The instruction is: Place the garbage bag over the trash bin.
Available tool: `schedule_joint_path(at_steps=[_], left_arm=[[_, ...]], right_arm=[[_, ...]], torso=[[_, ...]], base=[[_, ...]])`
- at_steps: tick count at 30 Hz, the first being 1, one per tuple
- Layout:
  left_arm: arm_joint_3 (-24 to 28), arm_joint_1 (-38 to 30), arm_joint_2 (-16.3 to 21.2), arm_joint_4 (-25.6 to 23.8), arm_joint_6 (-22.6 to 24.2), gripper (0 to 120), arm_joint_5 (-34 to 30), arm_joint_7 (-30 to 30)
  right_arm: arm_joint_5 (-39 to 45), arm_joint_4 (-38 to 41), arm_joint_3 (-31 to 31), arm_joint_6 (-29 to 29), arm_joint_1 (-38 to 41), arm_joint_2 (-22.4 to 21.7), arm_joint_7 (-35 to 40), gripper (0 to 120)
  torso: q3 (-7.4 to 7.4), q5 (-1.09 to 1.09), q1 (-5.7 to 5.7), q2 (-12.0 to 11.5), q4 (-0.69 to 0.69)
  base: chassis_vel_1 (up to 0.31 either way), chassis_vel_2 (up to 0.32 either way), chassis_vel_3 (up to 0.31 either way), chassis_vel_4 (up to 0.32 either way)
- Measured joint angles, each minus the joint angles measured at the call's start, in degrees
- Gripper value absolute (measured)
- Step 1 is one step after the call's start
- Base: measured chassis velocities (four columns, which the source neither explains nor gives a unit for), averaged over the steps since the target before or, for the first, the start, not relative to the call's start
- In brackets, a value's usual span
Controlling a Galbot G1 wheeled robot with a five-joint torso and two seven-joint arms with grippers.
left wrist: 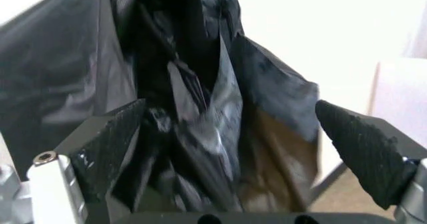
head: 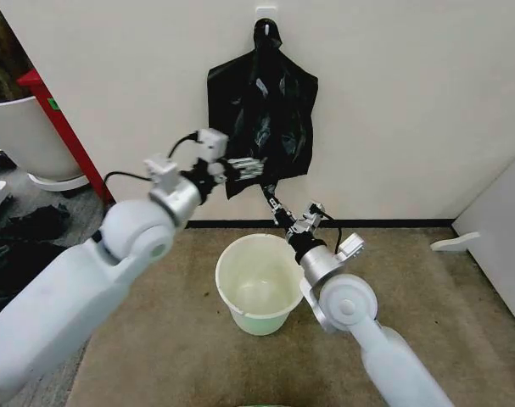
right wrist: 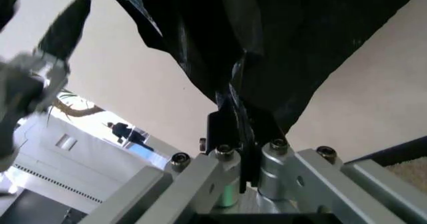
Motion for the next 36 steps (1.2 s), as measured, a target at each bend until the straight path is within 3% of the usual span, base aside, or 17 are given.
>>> schedule_joint_path(at_steps=[9,26,36], left_arm=[[1.71,-3.79,-1.19,1.51,6.31,100,7.36,-1.77],[3.25,-6.99,-3.71,3.65,7.92,100,10.76,-7.03],[3.53,-7.10,-4.09,4.04,8.57,69,9.74,-8.38]], right_arm=[[-1.10,0.02,0.57,-0.08,-0.89,0.18,-0.55,0],[-2.83,-0.07,0.22,-0.47,-1.78,0.50,-1.50,0],[-2.87,0.06,0.24,-0.50,-1.81,0.22,-1.50,0]], torso=[[0.00,-0.01,0.00,0.00,0.00],[-0.01,-0.01,0.00,0.00,0.00],[-0.01,-0.01,0.00,0.00,0.00]], base=[[0.000,0.000,0.000,0.000],[0.000,0.000,0.000,0.000],[0.000,0.000,0.000,0.000]])
